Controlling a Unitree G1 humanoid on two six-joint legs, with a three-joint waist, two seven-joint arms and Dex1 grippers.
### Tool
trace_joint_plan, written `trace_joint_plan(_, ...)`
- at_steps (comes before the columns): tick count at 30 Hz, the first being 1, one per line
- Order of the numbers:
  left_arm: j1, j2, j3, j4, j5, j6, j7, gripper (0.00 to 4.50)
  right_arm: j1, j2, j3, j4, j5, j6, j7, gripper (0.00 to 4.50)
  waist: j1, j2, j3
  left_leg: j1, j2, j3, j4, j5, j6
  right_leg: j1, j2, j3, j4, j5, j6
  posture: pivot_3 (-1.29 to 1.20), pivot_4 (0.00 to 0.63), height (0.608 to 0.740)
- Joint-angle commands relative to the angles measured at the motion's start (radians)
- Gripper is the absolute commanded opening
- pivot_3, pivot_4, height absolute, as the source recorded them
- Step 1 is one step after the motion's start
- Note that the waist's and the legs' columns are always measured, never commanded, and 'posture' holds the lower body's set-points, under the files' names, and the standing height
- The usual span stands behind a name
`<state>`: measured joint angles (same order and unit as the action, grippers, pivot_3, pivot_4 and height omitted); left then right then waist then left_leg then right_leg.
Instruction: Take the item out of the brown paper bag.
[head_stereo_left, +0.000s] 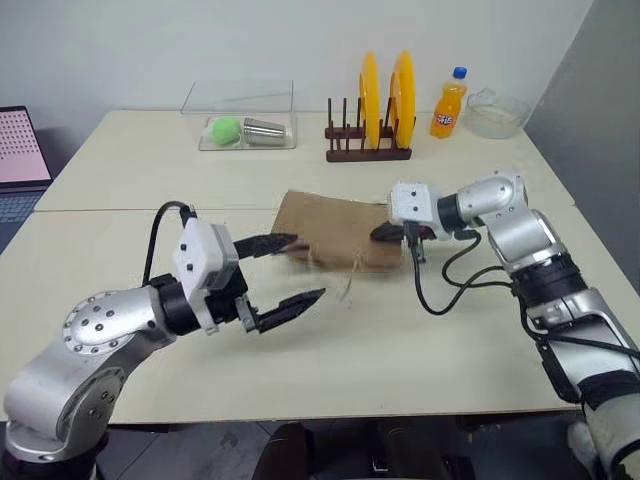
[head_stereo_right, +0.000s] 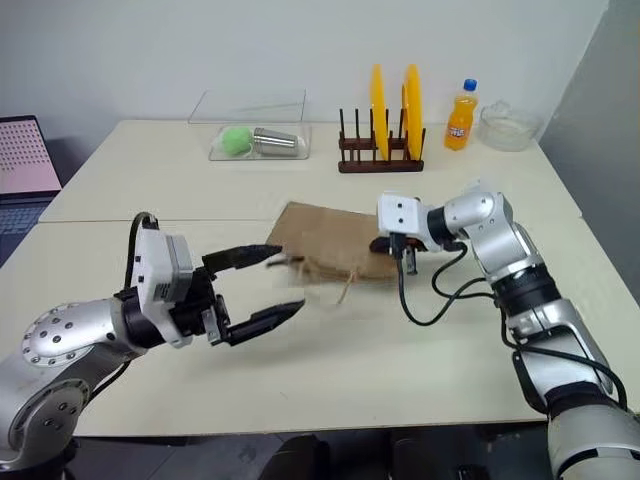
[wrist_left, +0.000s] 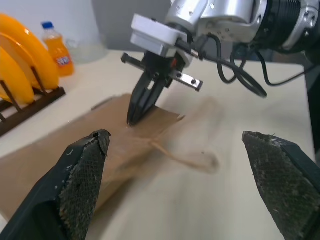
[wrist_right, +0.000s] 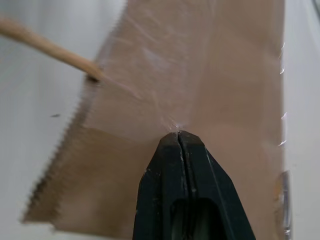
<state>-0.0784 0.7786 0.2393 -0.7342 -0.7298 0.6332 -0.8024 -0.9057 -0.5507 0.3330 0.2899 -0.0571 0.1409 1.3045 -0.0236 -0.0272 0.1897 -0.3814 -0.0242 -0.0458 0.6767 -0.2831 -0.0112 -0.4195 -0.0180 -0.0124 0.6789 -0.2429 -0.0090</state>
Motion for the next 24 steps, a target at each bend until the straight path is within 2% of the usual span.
trace_joint_plan(1, 0.041, 0.052, 0.020, 0.012, 0.032, -0.064, -0.085, 4.50, 0.059, -0.032, -0.016, -0.169, 0.034, 0.077, 0.013, 0.03, 0.000, 0.001, 0.000, 0.000, 0.000, 0.000, 0.000, 0.000, 0.000, 0.000, 0.000, 0.000, 0.000, 0.000, 0.000, 0.00, 0.150, 0.740)
trace_joint_plan(5, 0.068, 0.107, 0.019, 0.069, 0.086, -0.142, -0.174, 4.50, 0.122, -0.045, -0.021, -0.275, 0.050, 0.139, -0.007, 0.03, 0.001, 0.001, 0.001, 0.000, 0.000, 0.000, 0.000, 0.000, 0.000, 0.000, 0.000, 0.000, 0.000, -0.001, -0.001, 0.00, 0.150, 0.740)
trace_joint_plan(10, -0.013, 0.137, -0.009, 0.196, 0.179, -0.264, -0.239, 4.50, 0.177, -0.058, -0.113, -0.414, 0.125, 0.219, -0.076, 0.03, 0.001, 0.001, 0.001, 0.000, 0.000, -0.001, 0.000, 0.000, 0.000, 0.000, 0.000, -0.001, 0.000, -0.004, 0.003, 0.00, 0.150, 0.740)
trace_joint_plan(14, -0.050, 0.155, -0.069, 0.290, 0.299, -0.449, -0.326, 4.50, 0.302, -0.107, -0.208, -0.620, 0.273, 0.314, -0.066, 0.03, 0.016, 0.001, 0.001, -0.001, 0.000, -0.001, -0.001, 0.000, 0.000, 0.000, 0.000, -0.002, -0.002, -0.001, -0.001, 0.00, 0.150, 0.740)
trace_joint_plan(18, -0.086, 0.154, -0.159, 0.368, 0.416, -0.646, -0.401, 4.50, 0.465, -0.137, -0.276, -0.794, 0.372, 0.435, -0.131, 0.03, 0.022, 0.001, 0.001, -0.001, 0.000, -0.001, -0.002, 0.000, 0.000, 0.000, 0.000, -0.002, -0.004, -0.001, -0.001, 0.00, 0.150, 0.740)
trace_joint_plan(21, -0.123, 0.139, -0.222, 0.415, 0.478, -0.787, -0.443, 4.50, 0.599, -0.150, -0.309, -0.890, 0.410, 0.487, -0.192, 0.58, 0.024, 0.001, 0.001, -0.002, 0.000, -0.001, -0.002, 0.000, 0.000, 0.000, 0.000, -0.002, -0.004, -0.004, 0.003, 0.00, 0.150, 0.740)
trace_joint_plan(24, -0.163, 0.111, -0.304, 0.484, 0.544, -0.941, -0.478, 4.50, 0.702, -0.133, -0.305, -0.989, 0.429, 0.538, -0.283, 1.60, 0.023, 0.002, 0.001, -0.002, 0.000, -0.001, -0.002, 0.000, 0.000, 0.000, 0.000, -0.001, -0.004, -0.004, 0.004, 0.00, 0.150, 0.740)
